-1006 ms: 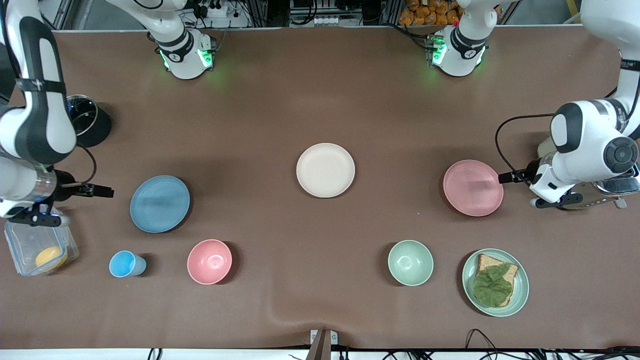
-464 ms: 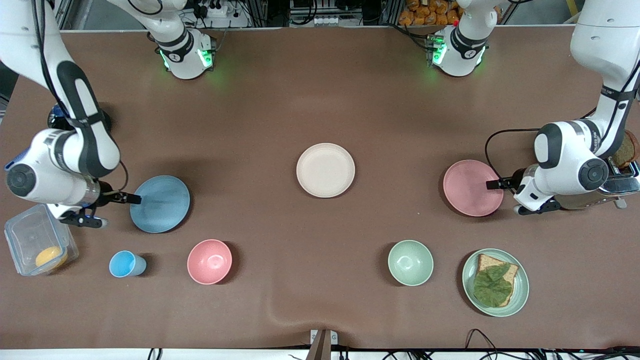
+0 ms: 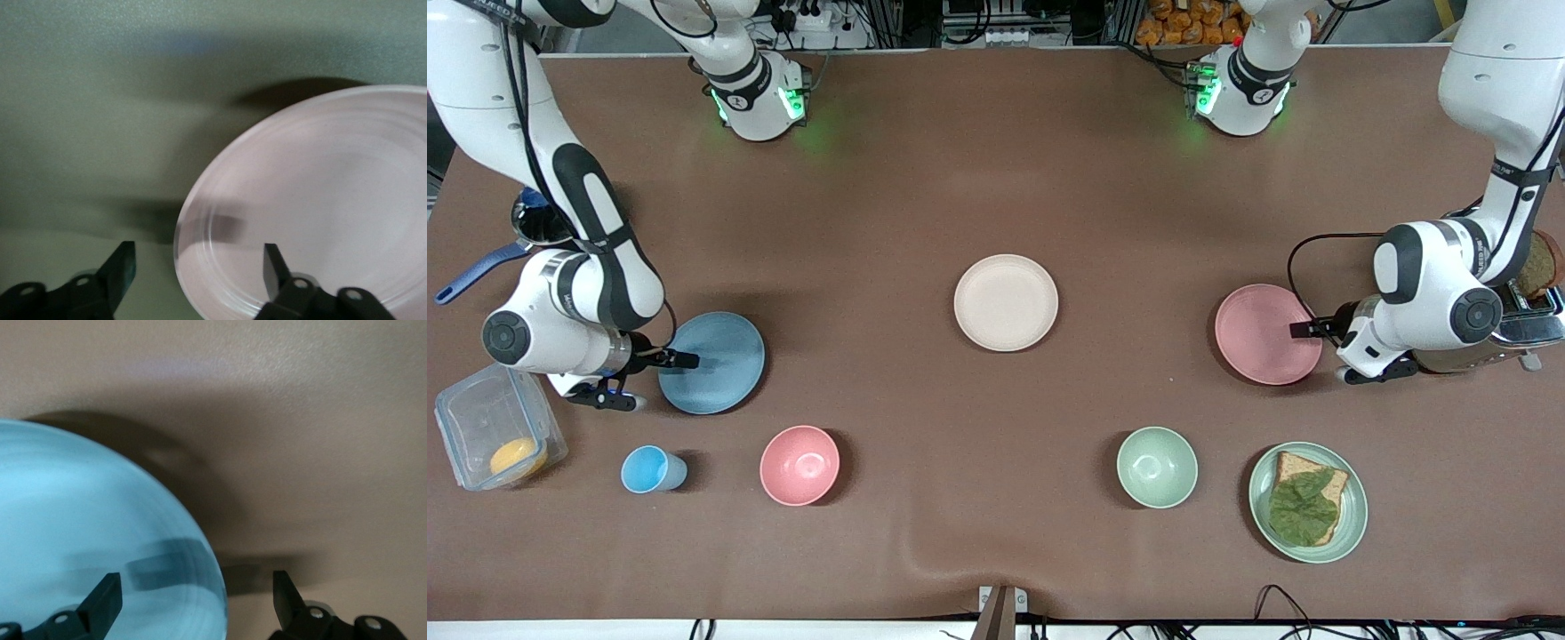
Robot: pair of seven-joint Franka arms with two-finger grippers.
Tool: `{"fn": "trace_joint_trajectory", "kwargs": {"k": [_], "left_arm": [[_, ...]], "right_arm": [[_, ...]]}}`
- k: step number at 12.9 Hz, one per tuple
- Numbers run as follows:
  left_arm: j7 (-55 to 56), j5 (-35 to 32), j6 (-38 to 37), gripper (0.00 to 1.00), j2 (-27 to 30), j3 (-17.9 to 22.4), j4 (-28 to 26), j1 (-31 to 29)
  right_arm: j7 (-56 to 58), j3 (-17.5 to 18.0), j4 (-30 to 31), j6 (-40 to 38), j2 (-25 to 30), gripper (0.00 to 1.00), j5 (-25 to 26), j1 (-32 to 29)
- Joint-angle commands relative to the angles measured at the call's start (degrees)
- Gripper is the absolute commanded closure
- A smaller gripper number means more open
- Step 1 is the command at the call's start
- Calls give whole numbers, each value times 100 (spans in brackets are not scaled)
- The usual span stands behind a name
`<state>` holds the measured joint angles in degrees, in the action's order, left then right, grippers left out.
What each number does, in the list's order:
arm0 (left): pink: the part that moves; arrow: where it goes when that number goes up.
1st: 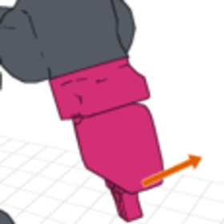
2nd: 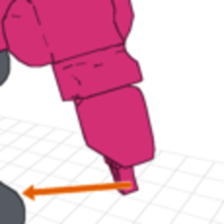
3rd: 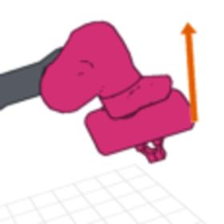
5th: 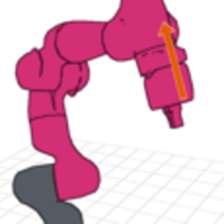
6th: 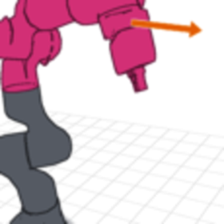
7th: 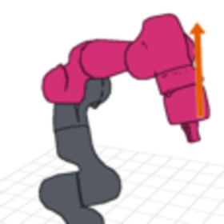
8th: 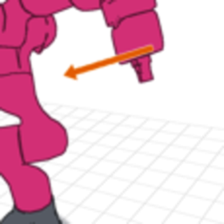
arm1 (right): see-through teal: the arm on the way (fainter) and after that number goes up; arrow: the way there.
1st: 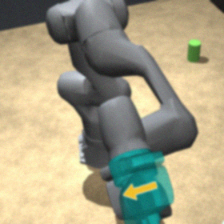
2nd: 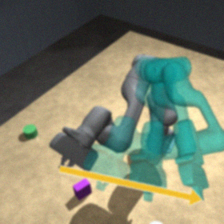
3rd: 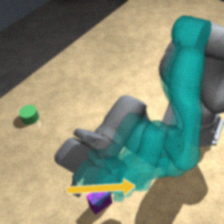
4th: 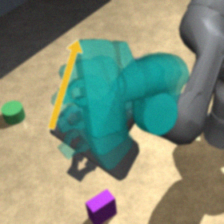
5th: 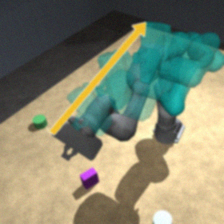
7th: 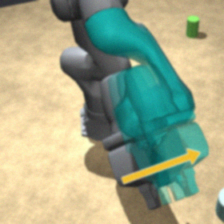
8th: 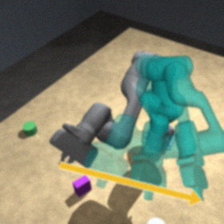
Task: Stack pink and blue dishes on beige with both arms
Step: 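Lower the left gripper to the pink rim while the right gripper lowers too, then close the left gripper on the pink rim while the right gripper grips blue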
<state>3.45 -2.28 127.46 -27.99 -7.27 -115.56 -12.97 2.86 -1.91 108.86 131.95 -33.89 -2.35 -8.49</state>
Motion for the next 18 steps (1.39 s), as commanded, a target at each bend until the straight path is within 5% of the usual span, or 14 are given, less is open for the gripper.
{"fn": "trace_joint_trajectory", "kwargs": {"k": [1, 5, 6, 7, 8, 10, 18], "left_arm": [[-99, 70, 95, 22, -119, -11, 78, -48], [-99, 61, 95, 44, -128, -20, 86, -66], [-108, 61, 95, 54, -128, -20, 86, -66], [-108, 61, 95, 64, -128, -20, 86, -66], [-108, 70, 95, 79, -119, -28, 86, -66], [-116, 105, 78, 100, -93, -37, 86, -66], [-530, 824, -905, 100, 776, -703, 86, -40]], "right_arm": [[128, 68, -111, -82, -12, 0, -117, -109], [145, 68, -102, -91, -12, 0, -117, -144], [136, 68, -102, -91, -12, 25, -125, -144], [136, 68, -102, -91, -12, 76, -126, -144], [145, 68, -102, -91, -3, 100, -126, -144], [145, 68, -102, -125, 6, 100, -126, -144], [163, 68, -111, -406, 163, 100, -117, -74]]}}
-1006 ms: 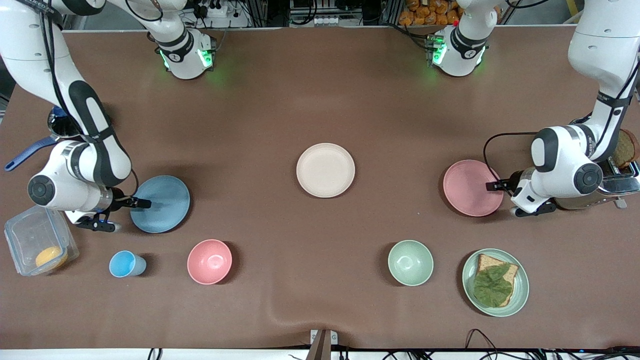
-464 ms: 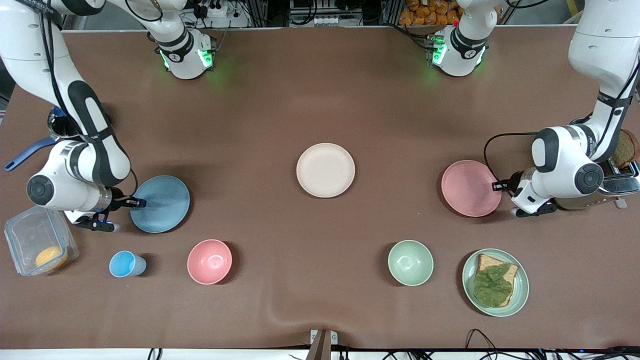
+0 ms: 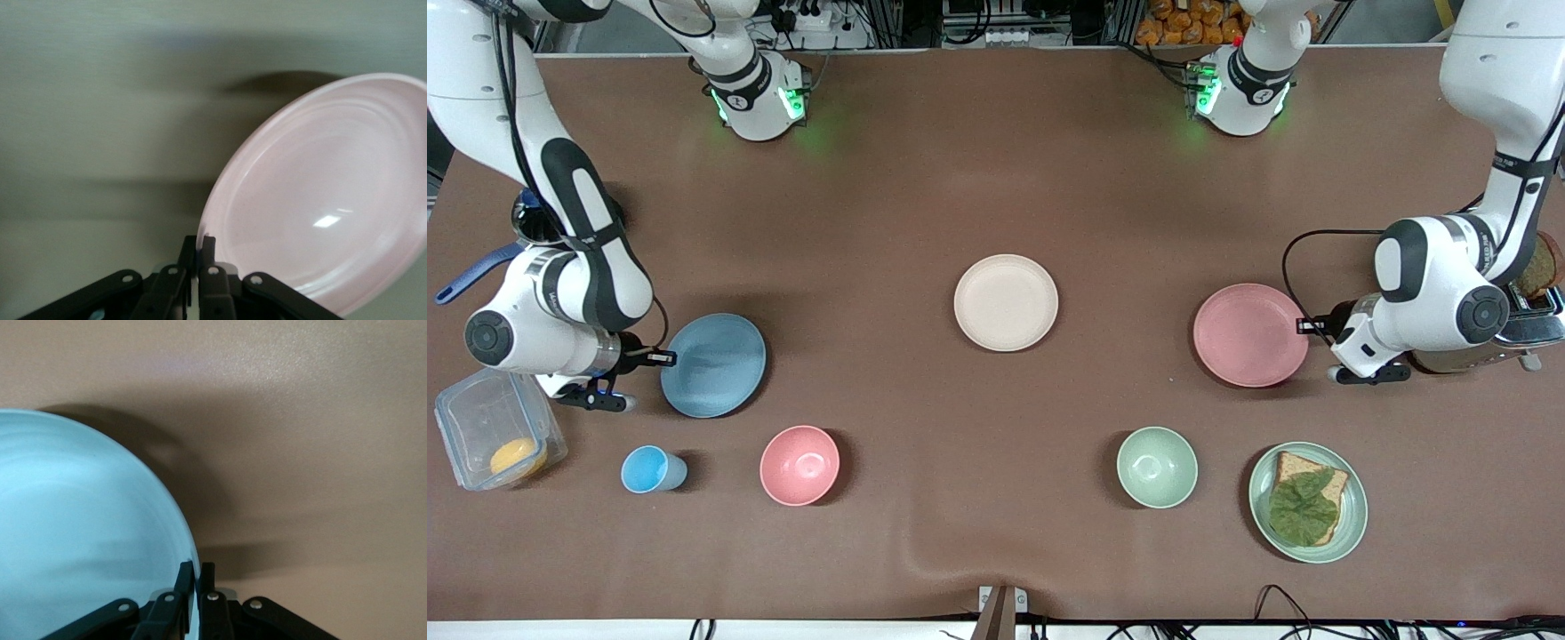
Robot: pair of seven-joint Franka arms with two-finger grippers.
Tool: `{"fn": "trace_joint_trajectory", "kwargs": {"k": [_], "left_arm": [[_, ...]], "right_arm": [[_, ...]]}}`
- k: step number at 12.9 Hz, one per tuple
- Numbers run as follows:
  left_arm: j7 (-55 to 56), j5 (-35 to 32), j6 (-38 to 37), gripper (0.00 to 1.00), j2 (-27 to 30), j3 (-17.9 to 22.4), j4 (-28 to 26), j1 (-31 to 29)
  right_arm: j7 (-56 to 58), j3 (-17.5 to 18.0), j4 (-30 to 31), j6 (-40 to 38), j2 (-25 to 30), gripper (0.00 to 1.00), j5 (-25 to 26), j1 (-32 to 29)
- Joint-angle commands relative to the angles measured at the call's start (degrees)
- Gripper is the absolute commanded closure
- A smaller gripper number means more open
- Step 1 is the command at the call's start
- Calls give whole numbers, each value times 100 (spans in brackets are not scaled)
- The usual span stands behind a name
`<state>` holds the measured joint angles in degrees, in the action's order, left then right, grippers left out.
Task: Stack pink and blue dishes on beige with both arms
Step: 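Close the left gripper on the pink rim while the right gripper grips blue, then slide the pink plate onto the beige plate with the left gripper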
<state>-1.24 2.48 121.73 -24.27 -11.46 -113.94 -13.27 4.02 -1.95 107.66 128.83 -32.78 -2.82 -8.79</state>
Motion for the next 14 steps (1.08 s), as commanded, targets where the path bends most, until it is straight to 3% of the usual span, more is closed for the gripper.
{"fn": "trace_joint_trajectory", "kwargs": {"k": [1, 4, 6, 10, 14], "left_arm": [[61, 384, -412, 100, 519, -574, -67, -9], [1148, 402, -431, 100, 538, -1470, 90, 35], [2027, 402, -422, 100, 424, -1981, 274, 210], [2822, 402, -247, 100, 169, -2036, 442, 1123], [3454, 358, 420, 100, -287, -2036, 460, 1765]], "right_arm": [[90, 72, 9, -112, 104, 100, -69, -27], [501, 72, -174, -217, 201, 100, -52, -35], [792, 63, -517, -733, 193, 100, -52, -79], [811, 81, -922, -1579, 201, 100, -209, -106], [828, 72, -1028, -2351, 210, 100, -1112, -132]]}}
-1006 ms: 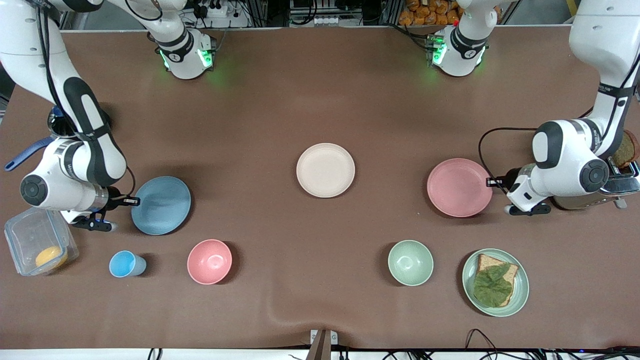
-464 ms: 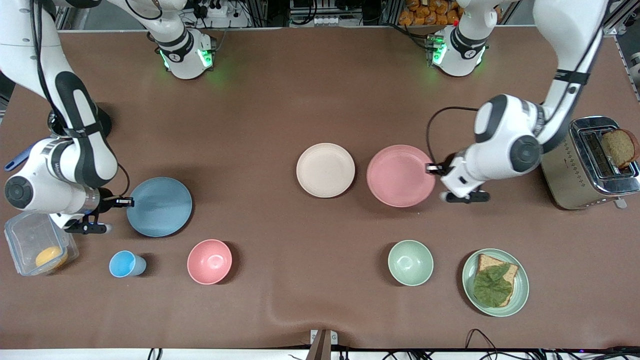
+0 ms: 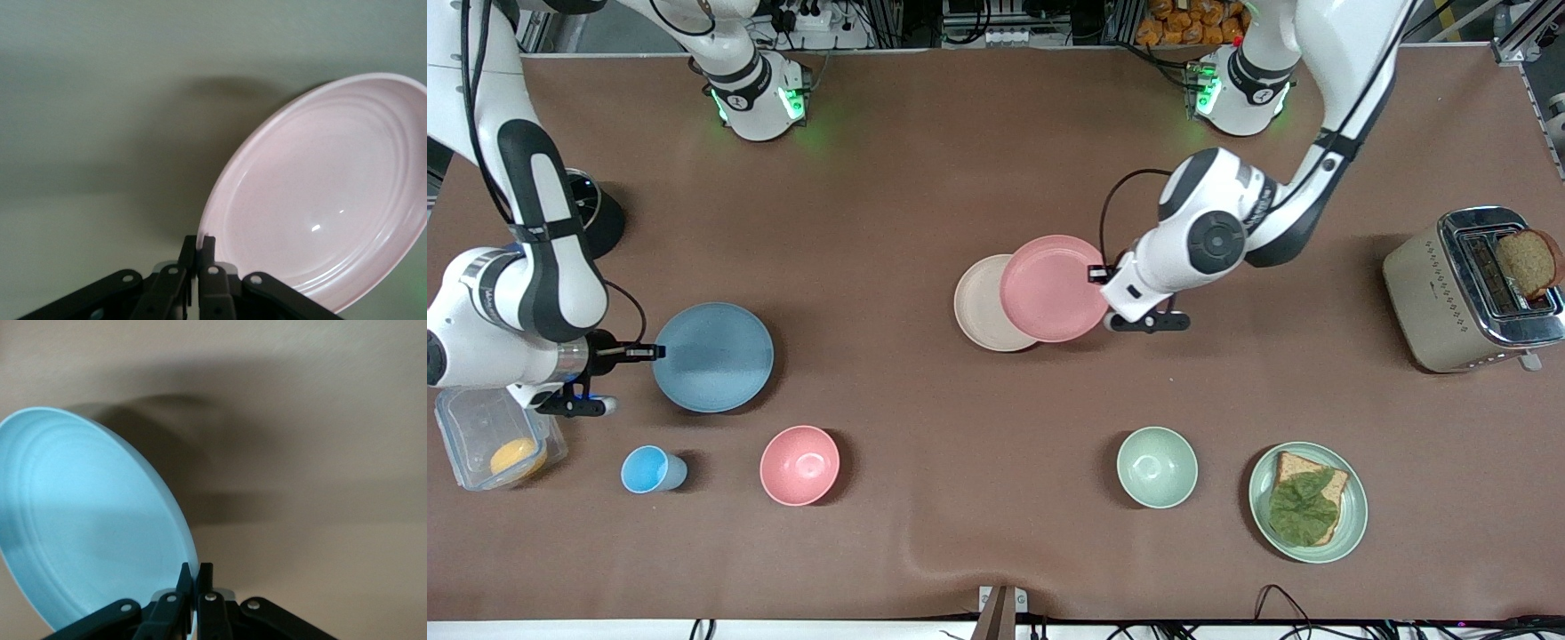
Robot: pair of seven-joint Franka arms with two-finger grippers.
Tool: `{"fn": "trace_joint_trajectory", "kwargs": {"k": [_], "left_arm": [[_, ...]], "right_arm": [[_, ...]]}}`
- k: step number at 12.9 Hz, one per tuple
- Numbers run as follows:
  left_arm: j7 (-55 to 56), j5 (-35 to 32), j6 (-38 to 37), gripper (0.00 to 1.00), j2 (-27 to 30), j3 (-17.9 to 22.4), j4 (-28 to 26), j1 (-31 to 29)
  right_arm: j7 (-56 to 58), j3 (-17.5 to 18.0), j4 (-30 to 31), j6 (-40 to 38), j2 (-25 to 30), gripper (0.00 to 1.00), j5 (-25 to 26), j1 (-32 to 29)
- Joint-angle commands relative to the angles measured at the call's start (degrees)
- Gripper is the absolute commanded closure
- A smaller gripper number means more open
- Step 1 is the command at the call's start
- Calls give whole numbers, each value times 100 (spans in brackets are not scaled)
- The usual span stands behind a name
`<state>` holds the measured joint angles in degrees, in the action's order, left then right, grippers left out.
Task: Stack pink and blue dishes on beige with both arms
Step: 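Slide the pink plate onto the beige plate with the left gripper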
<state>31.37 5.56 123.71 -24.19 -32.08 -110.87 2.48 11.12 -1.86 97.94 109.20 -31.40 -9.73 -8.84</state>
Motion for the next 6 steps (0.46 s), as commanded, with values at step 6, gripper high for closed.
{"fn": "trace_joint_trajectory", "kwargs": {"k": [6], "left_arm": [[405, 15, 681, 100, -912, 61, 391, 569]], "right_arm": [[75, 63, 215, -1138, 536, 100, -1418, 118]]}}
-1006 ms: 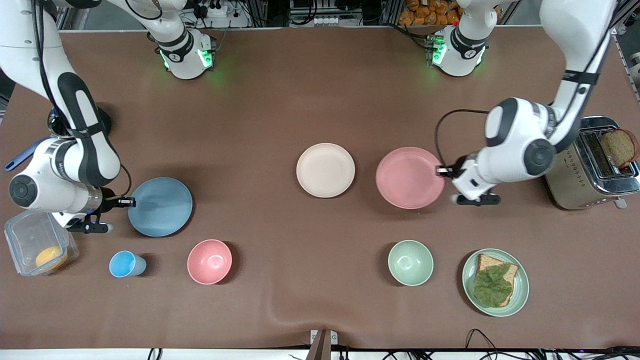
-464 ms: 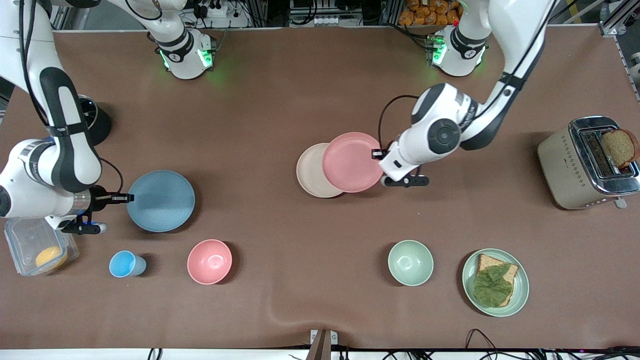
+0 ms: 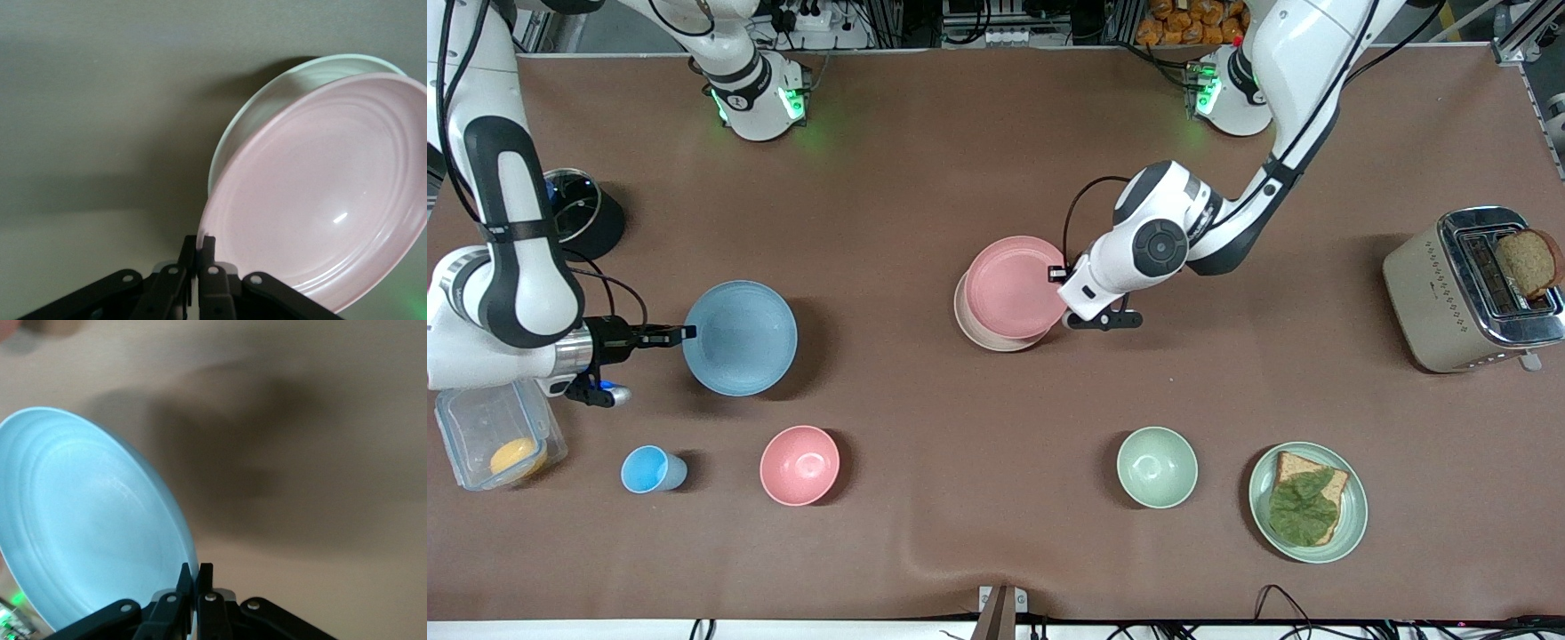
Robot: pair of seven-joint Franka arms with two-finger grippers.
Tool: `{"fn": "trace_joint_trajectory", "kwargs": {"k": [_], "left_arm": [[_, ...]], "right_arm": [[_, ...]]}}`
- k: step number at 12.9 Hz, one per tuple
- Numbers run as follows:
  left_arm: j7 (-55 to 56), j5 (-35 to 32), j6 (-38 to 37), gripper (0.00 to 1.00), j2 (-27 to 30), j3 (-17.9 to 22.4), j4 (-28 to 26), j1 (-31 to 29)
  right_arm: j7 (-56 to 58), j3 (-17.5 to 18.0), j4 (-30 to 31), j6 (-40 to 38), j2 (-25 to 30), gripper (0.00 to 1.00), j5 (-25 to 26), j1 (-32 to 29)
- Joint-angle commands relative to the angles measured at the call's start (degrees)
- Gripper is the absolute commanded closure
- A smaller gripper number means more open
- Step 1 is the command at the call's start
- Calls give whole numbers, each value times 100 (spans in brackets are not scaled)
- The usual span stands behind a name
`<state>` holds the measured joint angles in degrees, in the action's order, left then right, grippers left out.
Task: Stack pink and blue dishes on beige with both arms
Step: 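Slide the pink plate onto the beige plate with the left gripper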
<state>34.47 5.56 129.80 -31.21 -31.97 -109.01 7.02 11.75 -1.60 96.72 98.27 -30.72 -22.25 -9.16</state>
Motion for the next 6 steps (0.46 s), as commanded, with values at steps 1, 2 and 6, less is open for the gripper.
{"fn": "trace_joint_trajectory", "kwargs": {"k": [1, 2, 6], "left_arm": [[95, 15, 115, 100, -298, 60, 248, 124], [95, 15, 159, 100, -351, 60, 283, 133], [95, 15, 212, 100, -509, 121, 372, 247]], "right_arm": [[-23, 36, 556, -1, 635, 100, -183, 308], [-41, 36, 785, 130, 802, 100, -200, 432], [-190, 36, 1287, 719, 1024, 100, -639, 1091]]}}
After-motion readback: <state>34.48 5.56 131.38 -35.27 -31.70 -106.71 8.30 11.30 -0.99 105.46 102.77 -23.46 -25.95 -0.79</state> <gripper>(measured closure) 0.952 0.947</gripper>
